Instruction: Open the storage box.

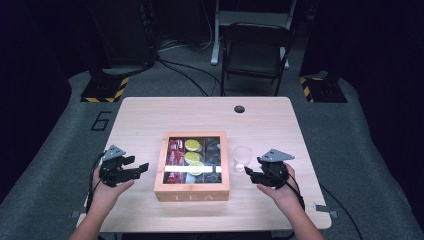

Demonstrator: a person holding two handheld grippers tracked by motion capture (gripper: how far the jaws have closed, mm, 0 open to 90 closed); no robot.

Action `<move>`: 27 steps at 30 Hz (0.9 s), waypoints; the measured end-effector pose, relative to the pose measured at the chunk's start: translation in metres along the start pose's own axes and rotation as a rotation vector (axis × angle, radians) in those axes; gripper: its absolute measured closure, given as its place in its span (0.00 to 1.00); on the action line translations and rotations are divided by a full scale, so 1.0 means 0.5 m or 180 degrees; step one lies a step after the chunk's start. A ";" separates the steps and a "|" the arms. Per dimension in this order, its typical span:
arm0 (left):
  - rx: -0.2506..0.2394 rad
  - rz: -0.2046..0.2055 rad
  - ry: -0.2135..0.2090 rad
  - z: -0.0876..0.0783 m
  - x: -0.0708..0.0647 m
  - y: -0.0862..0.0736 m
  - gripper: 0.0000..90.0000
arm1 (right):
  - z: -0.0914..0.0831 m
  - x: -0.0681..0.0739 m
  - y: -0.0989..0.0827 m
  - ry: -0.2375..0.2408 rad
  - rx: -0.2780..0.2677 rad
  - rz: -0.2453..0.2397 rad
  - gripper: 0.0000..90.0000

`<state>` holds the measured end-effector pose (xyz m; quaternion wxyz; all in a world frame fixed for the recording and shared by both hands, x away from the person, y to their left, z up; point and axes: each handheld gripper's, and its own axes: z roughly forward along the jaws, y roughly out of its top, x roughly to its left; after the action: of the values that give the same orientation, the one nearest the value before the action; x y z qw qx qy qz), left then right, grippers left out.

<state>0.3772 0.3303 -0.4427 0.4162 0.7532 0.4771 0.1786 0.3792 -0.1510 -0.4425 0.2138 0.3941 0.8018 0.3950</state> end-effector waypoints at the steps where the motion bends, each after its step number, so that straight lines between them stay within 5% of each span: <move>1: -0.0005 0.0010 -0.0002 -0.003 -0.001 0.001 0.36 | 0.000 0.000 0.000 0.0000 0.0000 0.0000 0.44; 9: 0.0052 0.0152 -0.0007 -0.011 -0.019 0.002 0.37 | -0.015 0.009 0.009 0.0052 -0.0107 0.0133 0.44; 27: -0.0112 0.0235 -0.0163 -0.054 -0.066 0.026 0.37 | -0.055 0.053 0.040 0.0216 -0.0202 -0.0062 0.49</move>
<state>0.3506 0.3111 -0.4125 0.4346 0.7671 0.4349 0.1829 0.3549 -0.1350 -0.4108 0.2026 0.3656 0.7995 0.4314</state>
